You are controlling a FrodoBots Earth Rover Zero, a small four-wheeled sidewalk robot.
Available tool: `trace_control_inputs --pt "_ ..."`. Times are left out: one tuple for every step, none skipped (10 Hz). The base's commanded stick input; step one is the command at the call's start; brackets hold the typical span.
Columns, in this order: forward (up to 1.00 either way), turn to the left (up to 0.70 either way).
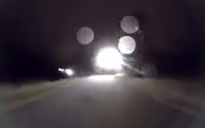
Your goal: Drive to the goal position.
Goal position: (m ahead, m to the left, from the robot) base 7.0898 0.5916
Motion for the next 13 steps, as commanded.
trace_control_inputs --pt "1.0 0.0" --pt "1.0 0.0" --pt "1.0 0.0" --pt "1.0 0.0" --pt "1.0 0.0" --pt "1.0 0.0" --pt "1.0 0.0" --pt "1.0 0.0" --pt "1.0 0.0" --pt "1.0 0.0" --pt "1.0 0.0" --pt "1.0 0.0" --pt "1.0 0.0"
